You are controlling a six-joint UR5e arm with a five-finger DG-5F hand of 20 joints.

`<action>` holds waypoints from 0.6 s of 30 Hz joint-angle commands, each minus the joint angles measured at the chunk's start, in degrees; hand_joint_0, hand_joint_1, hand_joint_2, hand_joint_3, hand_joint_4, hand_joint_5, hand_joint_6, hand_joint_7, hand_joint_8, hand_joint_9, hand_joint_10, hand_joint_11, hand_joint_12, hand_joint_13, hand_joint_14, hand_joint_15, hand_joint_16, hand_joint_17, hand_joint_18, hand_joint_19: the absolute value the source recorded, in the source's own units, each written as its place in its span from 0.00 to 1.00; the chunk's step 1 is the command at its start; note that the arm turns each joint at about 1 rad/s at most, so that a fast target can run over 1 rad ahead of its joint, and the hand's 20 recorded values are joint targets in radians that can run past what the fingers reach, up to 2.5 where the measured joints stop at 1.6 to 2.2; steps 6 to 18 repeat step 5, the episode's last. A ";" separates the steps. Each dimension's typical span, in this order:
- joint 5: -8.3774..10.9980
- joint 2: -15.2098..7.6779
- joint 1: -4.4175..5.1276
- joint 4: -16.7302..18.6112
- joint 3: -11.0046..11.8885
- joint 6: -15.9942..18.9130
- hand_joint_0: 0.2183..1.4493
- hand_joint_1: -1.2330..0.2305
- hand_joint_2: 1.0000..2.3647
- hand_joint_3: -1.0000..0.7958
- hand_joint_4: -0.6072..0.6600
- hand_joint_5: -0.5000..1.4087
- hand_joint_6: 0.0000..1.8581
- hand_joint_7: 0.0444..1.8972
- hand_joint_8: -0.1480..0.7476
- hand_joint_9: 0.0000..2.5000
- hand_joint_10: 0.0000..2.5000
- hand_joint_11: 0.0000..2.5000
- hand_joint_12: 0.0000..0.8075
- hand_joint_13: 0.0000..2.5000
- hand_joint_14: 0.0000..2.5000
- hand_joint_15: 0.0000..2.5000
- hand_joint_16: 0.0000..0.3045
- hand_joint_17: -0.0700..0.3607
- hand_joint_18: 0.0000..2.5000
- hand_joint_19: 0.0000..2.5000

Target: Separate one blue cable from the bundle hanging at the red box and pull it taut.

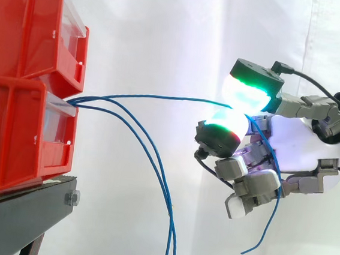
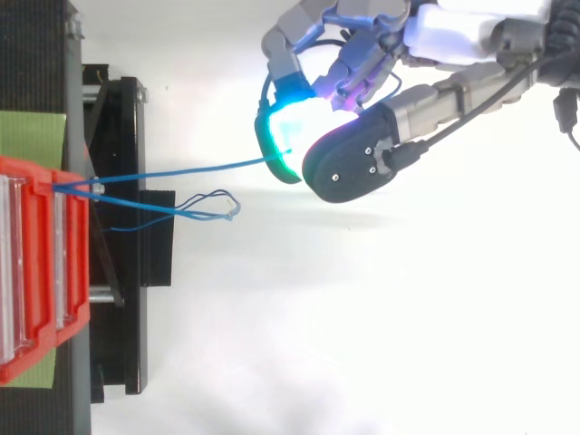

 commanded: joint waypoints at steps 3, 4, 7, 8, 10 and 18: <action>0.00 0.05 0.06 0.00 0.00 0.00 0.29 0.35 0.02 0.52 0.49 0.19 0.49 0.65 0.48 0.39 0.01 0.47 0.37 0.46 0.01 0.66 0.13 0.37 0.31 0.28; 0.00 -0.04 0.06 0.00 0.00 0.00 0.29 0.35 0.02 0.52 0.49 0.19 0.49 0.65 0.48 0.39 0.01 0.48 0.38 0.45 0.06 0.66 0.13 0.37 0.32 0.29; 0.00 0.05 0.06 0.00 0.00 0.00 0.30 0.35 0.02 0.52 0.49 0.19 0.49 0.66 0.48 0.40 0.00 0.50 0.37 0.45 0.09 0.66 0.13 0.37 0.32 0.30; 0.00 0.05 0.06 0.00 0.00 0.00 0.30 0.35 0.02 0.52 0.49 0.19 0.49 0.66 0.48 0.40 0.00 0.50 0.37 0.45 0.09 0.66 0.13 0.37 0.32 0.30; 0.00 0.05 0.06 0.00 0.00 0.00 0.30 0.35 0.02 0.52 0.49 0.19 0.49 0.66 0.48 0.40 0.00 0.50 0.37 0.45 0.09 0.66 0.13 0.37 0.32 0.30; 0.00 0.05 0.06 0.00 0.00 0.00 0.30 0.35 0.02 0.52 0.49 0.19 0.49 0.66 0.48 0.40 0.00 0.50 0.37 0.45 0.09 0.66 0.13 0.37 0.32 0.30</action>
